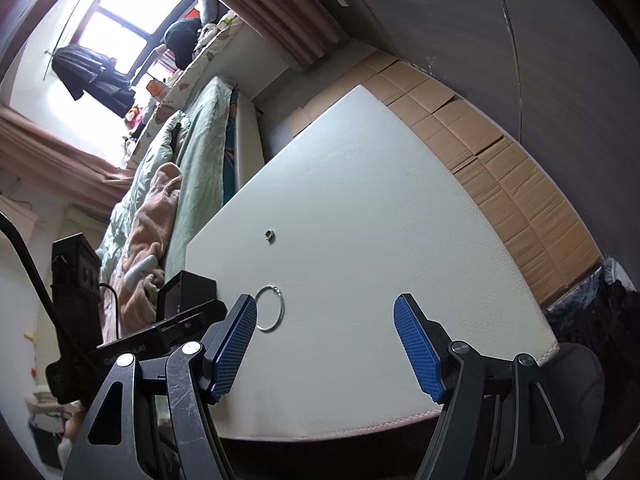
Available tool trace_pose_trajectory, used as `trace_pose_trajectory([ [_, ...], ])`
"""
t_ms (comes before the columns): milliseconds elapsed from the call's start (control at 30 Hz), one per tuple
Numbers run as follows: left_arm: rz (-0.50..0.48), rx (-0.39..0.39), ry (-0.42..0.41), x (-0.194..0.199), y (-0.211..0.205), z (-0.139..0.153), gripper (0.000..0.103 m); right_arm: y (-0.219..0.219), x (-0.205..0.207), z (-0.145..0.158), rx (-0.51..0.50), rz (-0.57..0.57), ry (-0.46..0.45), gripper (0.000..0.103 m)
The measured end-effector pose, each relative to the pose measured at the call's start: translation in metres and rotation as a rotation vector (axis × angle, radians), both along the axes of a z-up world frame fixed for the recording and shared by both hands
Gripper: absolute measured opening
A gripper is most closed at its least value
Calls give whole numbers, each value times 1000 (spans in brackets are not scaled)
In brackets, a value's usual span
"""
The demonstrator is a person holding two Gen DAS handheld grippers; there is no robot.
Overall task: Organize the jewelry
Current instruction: 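Move the left gripper back to the silver hoop earring on the table, then close the left gripper on the rim of the silver hoop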
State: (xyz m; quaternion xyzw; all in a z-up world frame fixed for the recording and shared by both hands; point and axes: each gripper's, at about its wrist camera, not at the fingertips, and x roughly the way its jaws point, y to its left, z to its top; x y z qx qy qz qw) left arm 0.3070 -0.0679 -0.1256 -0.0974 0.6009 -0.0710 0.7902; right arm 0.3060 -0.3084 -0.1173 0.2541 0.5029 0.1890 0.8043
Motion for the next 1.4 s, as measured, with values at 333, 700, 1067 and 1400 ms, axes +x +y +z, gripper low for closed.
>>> trace_pose_trajectory([
  [333,-21,99,63,13,-19,-36,65,-17,-1,-12,4,-30,17,71],
  [700,-38,238,11,3,-40,-40,62,-20,-1,-22,12,-32,39,71],
  [1067,-11,145,16,2,-23,-34,51,-17,-3,-26,14,-26,46,71],
  [1400,76,78,-79,-8,19,19,51,24,15,-16,-20,64,27,71],
])
